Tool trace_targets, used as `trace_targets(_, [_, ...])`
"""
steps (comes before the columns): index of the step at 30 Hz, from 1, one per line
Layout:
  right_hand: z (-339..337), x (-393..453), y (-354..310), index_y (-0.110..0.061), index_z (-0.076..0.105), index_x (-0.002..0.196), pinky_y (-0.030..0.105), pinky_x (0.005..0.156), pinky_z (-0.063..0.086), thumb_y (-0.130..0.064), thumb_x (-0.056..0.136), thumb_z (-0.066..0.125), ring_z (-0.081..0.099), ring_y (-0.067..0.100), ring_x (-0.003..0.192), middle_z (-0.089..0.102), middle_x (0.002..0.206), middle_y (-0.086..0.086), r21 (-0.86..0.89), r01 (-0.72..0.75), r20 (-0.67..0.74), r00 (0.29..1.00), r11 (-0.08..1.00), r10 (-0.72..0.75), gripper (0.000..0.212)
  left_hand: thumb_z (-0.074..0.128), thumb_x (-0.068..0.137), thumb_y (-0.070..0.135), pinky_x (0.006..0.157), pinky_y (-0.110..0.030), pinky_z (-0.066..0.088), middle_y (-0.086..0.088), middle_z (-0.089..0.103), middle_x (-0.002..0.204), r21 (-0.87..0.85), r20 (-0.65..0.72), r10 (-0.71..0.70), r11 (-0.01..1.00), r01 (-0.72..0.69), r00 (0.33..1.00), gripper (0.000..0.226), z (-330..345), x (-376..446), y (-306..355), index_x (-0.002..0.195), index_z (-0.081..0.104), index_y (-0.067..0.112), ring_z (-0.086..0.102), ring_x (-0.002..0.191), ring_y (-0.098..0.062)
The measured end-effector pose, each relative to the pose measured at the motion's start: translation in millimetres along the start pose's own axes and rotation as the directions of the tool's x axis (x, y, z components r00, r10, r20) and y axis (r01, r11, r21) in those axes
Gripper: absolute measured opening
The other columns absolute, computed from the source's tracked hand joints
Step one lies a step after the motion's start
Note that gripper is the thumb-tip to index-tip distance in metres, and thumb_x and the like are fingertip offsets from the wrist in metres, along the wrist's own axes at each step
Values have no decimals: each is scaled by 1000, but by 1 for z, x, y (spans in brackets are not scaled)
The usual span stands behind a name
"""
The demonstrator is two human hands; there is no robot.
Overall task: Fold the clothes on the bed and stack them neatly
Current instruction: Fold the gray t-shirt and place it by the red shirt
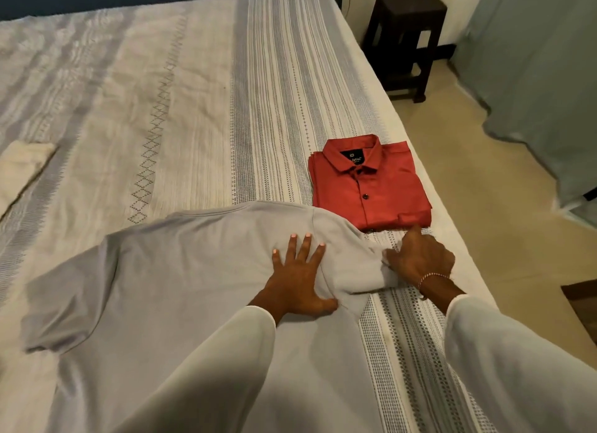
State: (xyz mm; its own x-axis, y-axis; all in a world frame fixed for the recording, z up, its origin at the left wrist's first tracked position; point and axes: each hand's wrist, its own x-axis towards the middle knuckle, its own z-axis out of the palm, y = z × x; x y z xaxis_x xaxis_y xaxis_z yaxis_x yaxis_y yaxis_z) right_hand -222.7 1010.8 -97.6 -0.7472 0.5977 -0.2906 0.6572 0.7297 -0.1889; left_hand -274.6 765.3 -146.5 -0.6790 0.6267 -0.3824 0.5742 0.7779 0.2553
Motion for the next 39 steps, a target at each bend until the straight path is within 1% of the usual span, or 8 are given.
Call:
trace_targets(4, [18,7,-3,-16,59,78,37,70,53,-99,58,49,65,31,82,67,87,10,217,145,71,984,965,-164,86,17,77,82,122,-61,2,-10,-3,169,76,-135,-55,995,66,989,105,-11,9,10,161,4,20,-5,155,-32])
trace_targets(11, [21,19,-35,-16,57,64,27,55,35,-40,83,76,58,21,69,60,65,0,427,113,214,951,897,-222,35,26,89,72,126,-48,0,-14,-5,168,76,-136,-34,996,45,990,98,-2,24,9,160,0,9,-4,155,-30])
trace_targets(16, [1,23,-28,-16,56,73,21,51,40,-36,89,76,47,6,54,57,59,-7,789,17,159,960,614,-232,32,2,79,78,125,-49,-4,-13,-12,168,2,-151,-63,998,64,987,107,6,26,8,159,-9,7,-13,155,-27])
trace_targets(23, [9,16,-14,-12,65,87,32,65,39,-47,94,65,65,33,80,73,88,11,535,84,-219,975,841,42,36,7,83,79,125,-50,-7,-13,-15,167,4,-160,-77,997,79,984,106,14,29,9,158,-14,7,-19,153,-26])
trace_targets(28, [18,15,-5,-26,66,84,32,71,50,-71,71,75,65,22,80,69,82,-4,338,48,102,991,940,-87,47,8,82,79,125,-50,-5,-13,-13,167,3,-173,-79,997,81,982,107,14,30,8,159,-10,6,-17,154,-26])
trace_targets(34, [-2,13,-11,-13,64,75,30,58,40,-40,92,69,61,21,70,65,71,0,467,117,70,983,877,-169,32,36,90,66,124,-39,4,-13,10,167,-204,-283,-91,978,33,955,95,2,23,8,159,12,6,6,155,-27])
trace_targets(37, [-9,1,-33,-15,65,79,33,64,48,-33,94,67,63,20,69,68,75,1,484,238,20,959,842,-282,23,43,85,61,103,-37,42,-10,61,128,-433,-452,-264,900,49,852,69,-20,17,17,124,63,9,52,120,-26])
trace_targets(39, [-8,-15,-56,-14,70,79,33,64,49,-28,93,67,65,21,70,71,75,2,495,321,-65,940,807,-334,21,42,80,67,77,-34,51,-6,72,92,-836,-207,-485,539,104,850,67,-47,18,24,95,72,10,63,88,-24])
